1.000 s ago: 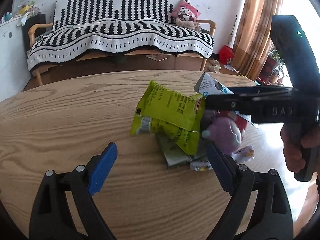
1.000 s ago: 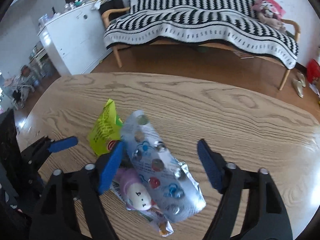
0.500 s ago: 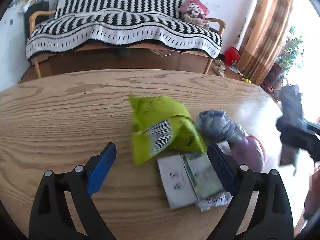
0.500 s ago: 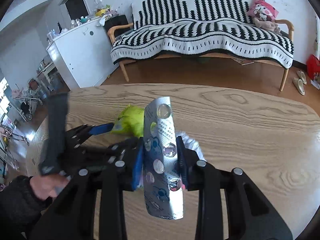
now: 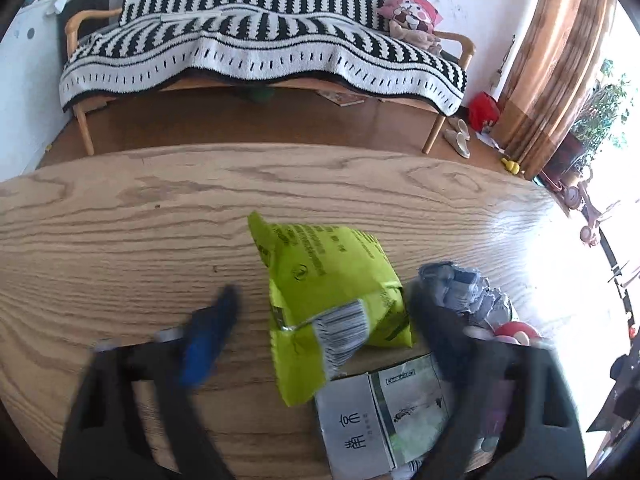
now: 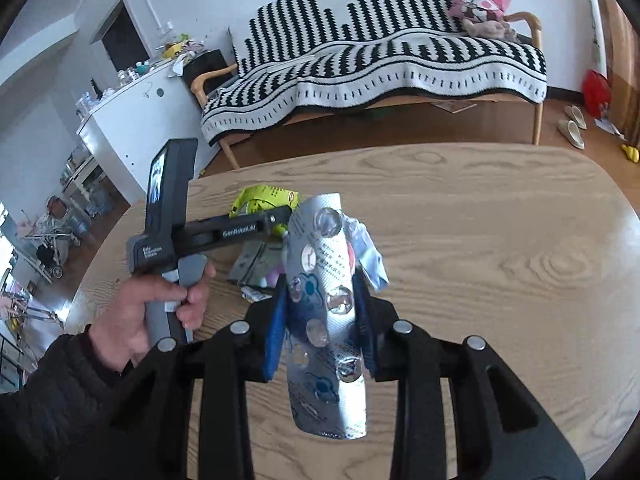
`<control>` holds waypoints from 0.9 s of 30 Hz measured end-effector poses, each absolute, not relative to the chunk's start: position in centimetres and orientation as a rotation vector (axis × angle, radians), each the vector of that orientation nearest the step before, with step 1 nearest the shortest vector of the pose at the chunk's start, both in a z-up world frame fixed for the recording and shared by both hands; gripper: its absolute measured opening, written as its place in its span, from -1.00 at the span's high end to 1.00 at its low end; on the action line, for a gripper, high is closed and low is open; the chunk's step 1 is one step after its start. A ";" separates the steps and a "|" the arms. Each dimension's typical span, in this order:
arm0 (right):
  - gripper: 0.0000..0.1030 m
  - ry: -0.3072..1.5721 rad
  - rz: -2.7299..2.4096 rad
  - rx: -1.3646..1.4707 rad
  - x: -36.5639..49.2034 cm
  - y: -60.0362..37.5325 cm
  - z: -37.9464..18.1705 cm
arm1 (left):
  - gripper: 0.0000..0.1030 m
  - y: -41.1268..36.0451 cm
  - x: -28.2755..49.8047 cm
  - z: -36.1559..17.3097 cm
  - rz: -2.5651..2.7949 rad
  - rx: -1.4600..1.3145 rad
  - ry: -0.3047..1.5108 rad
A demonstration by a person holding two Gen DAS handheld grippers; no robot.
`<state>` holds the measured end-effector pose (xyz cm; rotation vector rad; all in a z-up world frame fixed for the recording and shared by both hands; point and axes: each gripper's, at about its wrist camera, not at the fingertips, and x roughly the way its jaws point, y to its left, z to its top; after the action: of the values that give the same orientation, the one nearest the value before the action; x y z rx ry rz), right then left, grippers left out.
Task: Collect trash
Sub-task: 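Grasp the silver blister pack with the right tool while the left grasps the yellow-green snack bag, then carry the snack bag and blister pack with both tools over the bin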
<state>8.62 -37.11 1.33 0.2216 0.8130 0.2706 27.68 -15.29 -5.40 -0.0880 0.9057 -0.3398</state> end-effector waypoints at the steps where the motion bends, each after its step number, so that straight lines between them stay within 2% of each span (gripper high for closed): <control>1: 0.39 0.816 0.261 0.219 8.2 -37.1 1.2 | -0.04 -15.1 27.7 -5.4 -0.335 -0.097 0.906; 5: 0.39 0.832 0.223 0.224 6.8 -37.1 1.3 | 0.07 -13.9 26.6 -5.0 -0.278 -0.097 0.880; 12: 0.39 0.845 0.093 0.244 1.5 -39.2 2.3 | 0.07 -11.6 21.9 -2.0 -0.274 -0.124 0.851; 17: 0.39 0.840 -0.012 0.276 -4.3 -42.2 2.5 | 0.07 -12.6 16.3 1.5 -0.317 -0.086 0.798; 23: 0.39 0.835 -0.198 0.299 -12.3 -48.0 1.9 | 0.07 -18.4 7.1 3.8 -0.476 -0.021 0.745; 27: 0.39 0.833 -0.326 0.366 -17.5 -53.1 0.6 | 0.07 -25.2 0.7 3.8 -0.640 0.055 0.736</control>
<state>-17.52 -53.07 0.58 0.3655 0.8334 -0.3263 0.66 -25.23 3.78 0.0551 0.7360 -0.6404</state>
